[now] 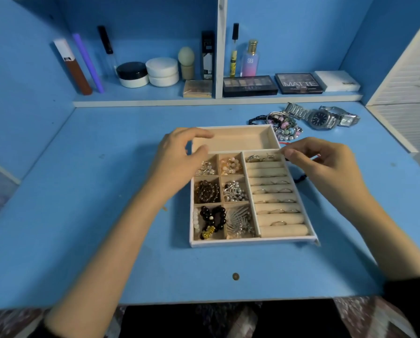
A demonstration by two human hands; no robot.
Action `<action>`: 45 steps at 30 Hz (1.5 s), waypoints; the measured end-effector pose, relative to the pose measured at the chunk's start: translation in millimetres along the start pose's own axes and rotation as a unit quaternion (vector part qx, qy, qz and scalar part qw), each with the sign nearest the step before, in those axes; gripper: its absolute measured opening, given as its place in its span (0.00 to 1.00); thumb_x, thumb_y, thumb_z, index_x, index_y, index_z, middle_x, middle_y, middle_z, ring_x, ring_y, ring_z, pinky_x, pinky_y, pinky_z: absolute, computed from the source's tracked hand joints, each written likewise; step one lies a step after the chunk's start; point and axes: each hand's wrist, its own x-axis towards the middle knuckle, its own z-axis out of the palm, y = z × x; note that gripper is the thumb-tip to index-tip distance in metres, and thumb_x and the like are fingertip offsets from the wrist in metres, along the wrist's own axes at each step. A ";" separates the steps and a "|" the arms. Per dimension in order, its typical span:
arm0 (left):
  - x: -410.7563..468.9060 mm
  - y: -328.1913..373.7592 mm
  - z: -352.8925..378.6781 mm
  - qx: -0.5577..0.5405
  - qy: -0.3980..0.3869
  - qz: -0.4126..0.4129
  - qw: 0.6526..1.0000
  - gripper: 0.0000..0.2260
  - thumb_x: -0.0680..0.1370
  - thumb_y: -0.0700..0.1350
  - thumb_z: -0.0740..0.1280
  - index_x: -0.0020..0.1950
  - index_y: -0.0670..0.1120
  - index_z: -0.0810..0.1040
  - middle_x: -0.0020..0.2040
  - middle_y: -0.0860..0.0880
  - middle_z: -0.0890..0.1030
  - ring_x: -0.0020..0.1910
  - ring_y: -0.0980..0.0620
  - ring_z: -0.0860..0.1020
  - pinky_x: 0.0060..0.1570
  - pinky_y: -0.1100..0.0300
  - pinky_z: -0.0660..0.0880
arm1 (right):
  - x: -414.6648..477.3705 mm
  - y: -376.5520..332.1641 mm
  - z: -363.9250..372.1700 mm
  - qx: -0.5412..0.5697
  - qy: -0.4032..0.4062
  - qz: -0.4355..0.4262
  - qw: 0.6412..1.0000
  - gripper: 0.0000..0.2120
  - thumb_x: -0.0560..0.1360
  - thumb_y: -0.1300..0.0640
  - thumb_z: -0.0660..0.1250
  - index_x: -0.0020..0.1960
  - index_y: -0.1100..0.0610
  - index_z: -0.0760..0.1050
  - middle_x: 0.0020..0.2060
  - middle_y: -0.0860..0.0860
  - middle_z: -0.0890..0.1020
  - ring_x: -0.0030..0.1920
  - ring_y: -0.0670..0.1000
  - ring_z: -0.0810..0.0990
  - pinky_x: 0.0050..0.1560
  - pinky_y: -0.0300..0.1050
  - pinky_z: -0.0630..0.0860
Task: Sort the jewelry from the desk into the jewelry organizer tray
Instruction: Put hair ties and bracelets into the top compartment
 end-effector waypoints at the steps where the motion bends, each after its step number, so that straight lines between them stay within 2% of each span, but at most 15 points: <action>1: 5.9 -5.1 1.3 0.013 0.021 -0.015 1.000 0.12 0.75 0.43 0.64 0.55 0.58 0.77 0.56 0.55 0.75 0.60 0.51 0.72 0.62 0.51 0.70 | 6.5 5.2 -0.3 -0.016 0.022 0.004 1.000 0.08 0.74 0.58 0.67 0.40 0.47 0.79 0.37 0.58 0.81 0.33 0.49 0.71 0.33 0.34 0.66; 5: 26.1 -12.1 8.5 0.013 0.038 -0.064 0.997 0.18 0.78 0.44 0.62 0.67 0.48 0.71 0.64 0.48 0.75 0.61 0.51 0.73 0.60 0.60 0.68 | 31.4 16.0 -2.1 -0.066 0.043 0.035 0.996 0.06 0.74 0.59 0.65 0.43 0.50 0.79 0.31 0.52 0.77 0.31 0.48 0.68 0.28 0.31 0.63; 8: 35.3 -13.3 15.7 0.010 0.042 -0.092 0.995 0.19 0.79 0.44 0.61 0.69 0.45 0.69 0.66 0.46 0.74 0.63 0.50 0.73 0.60 0.61 0.66 | 47.2 16.4 4.5 -0.108 0.010 0.029 0.994 0.06 0.75 0.57 0.65 0.49 0.53 0.81 0.31 0.45 0.76 0.29 0.49 0.69 0.25 0.31 0.63; 11: 37.3 -15.7 18.8 0.021 0.057 -0.098 0.993 0.17 0.79 0.43 0.61 0.68 0.46 0.70 0.65 0.46 0.75 0.61 0.49 0.74 0.54 0.66 0.66 | 59.0 12.8 14.6 -0.153 -0.013 0.005 0.988 0.11 0.75 0.55 0.65 0.56 0.55 0.79 0.33 0.49 0.78 0.27 0.49 0.69 0.26 0.31 0.65; 13: 37.1 -17.0 19.1 0.019 0.068 -0.094 0.993 0.16 0.79 0.41 0.60 0.67 0.46 0.72 0.63 0.46 0.77 0.55 0.46 0.77 0.49 0.65 0.70 | 64.2 10.6 20.6 -0.168 -0.018 -0.004 0.986 0.14 0.75 0.53 0.65 0.60 0.55 0.77 0.35 0.52 0.80 0.27 0.47 0.71 0.29 0.35 0.67; 15: 37.2 -18.3 18.8 0.027 0.072 -0.086 0.993 0.16 0.79 0.41 0.60 0.66 0.47 0.73 0.57 0.46 0.80 0.38 0.48 0.78 0.36 0.69 0.70 | 67.9 11.6 25.5 -0.179 -0.015 0.001 0.984 0.16 0.75 0.53 0.65 0.61 0.55 0.76 0.34 0.51 0.80 0.31 0.48 0.74 0.34 0.41 0.68; 16: 37.6 -19.1 18.5 0.031 0.073 -0.083 0.993 0.16 0.79 0.41 0.60 0.66 0.48 0.73 0.54 0.46 0.81 0.30 0.53 0.74 0.29 0.73 0.66 | 69.0 12.6 27.6 -0.184 -0.015 0.006 0.983 0.17 0.74 0.54 0.65 0.62 0.54 0.76 0.33 0.50 0.79 0.32 0.48 0.74 0.37 0.41 0.68; 18: 38.4 -20.1 17.6 0.037 0.073 -0.080 0.993 0.16 0.78 0.41 0.60 0.66 0.48 0.73 0.52 0.48 0.81 0.25 0.59 0.67 0.24 0.74 0.64 | 69.9 14.9 30.0 -0.187 -0.013 0.015 0.982 0.18 0.73 0.56 0.65 0.62 0.54 0.75 0.33 0.49 0.78 0.31 0.46 0.73 0.39 0.42 0.69; 22: 37.7 -19.9 15.7 0.044 0.064 -0.082 0.994 0.16 0.78 0.41 0.60 0.66 0.48 0.74 0.53 0.47 0.82 0.30 0.53 0.73 0.27 0.72 0.64 | 69.5 16.5 29.3 -0.181 -0.003 0.032 0.983 0.17 0.71 0.55 0.67 0.60 0.54 0.77 0.34 0.49 0.77 0.36 0.51 0.74 0.40 0.41 0.67; 27: 36.1 -21.4 15.3 0.024 0.068 -0.092 0.993 0.17 0.76 0.40 0.62 0.63 0.48 0.76 0.51 0.49 0.81 0.27 0.59 0.70 0.25 0.74 0.65 | 65.3 12.9 22.3 -0.179 -0.017 0.007 0.984 0.14 0.72 0.55 0.68 0.58 0.54 0.77 0.32 0.49 0.77 0.35 0.54 0.74 0.34 0.39 0.67; 29: 36.2 -22.8 15.4 0.010 0.066 -0.095 0.993 0.16 0.76 0.40 0.63 0.63 0.49 0.76 0.55 0.50 0.80 0.32 0.60 0.74 0.30 0.72 0.67 | 65.0 11.8 13.0 -0.157 -0.003 -0.007 0.988 0.10 0.73 0.54 0.67 0.55 0.53 0.77 0.31 0.48 0.77 0.32 0.50 0.73 0.32 0.33 0.65; 32: 34.7 -22.0 16.3 -0.002 0.063 -0.092 0.994 0.16 0.76 0.40 0.63 0.63 0.50 0.76 0.55 0.52 0.79 0.36 0.59 0.76 0.31 0.69 0.69 | 66.0 13.2 -4.9 -0.155 0.004 0.011 0.988 0.04 0.73 0.55 0.67 0.48 0.53 0.78 0.33 0.48 0.77 0.30 0.47 0.71 0.31 0.38 0.65; 37: 34.4 -19.1 16.3 -0.001 0.065 -0.096 0.993 0.16 0.75 0.39 0.63 0.61 0.50 0.77 0.45 0.55 0.78 0.43 0.47 0.79 0.42 0.52 0.78 | 67.4 14.6 -26.7 -0.223 -0.115 0.066 0.966 0.05 0.70 0.51 0.71 0.42 0.52 0.78 0.37 0.52 0.79 0.34 0.50 0.73 0.34 0.42 0.67; 41: 34.2 -19.5 16.3 0.002 0.067 -0.095 0.993 0.15 0.76 0.40 0.63 0.61 0.51 0.77 0.46 0.55 0.78 0.42 0.50 0.79 0.39 0.57 0.77 | 65.8 12.8 -31.9 -0.251 -0.197 0.080 0.944 0.06 0.68 0.49 0.73 0.40 0.49 0.78 0.36 0.48 0.79 0.36 0.49 0.75 0.37 0.42 0.70; 45: 33.3 -18.9 16.1 -0.007 0.067 -0.099 0.993 0.15 0.76 0.40 0.63 0.61 0.50 0.77 0.45 0.55 0.78 0.43 0.48 0.79 0.42 0.54 0.78 | 63.9 10.8 -30.3 -0.272 -0.237 0.071 0.930 0.05 0.67 0.51 0.74 0.39 0.48 0.78 0.36 0.43 0.79 0.37 0.43 0.75 0.37 0.37 0.69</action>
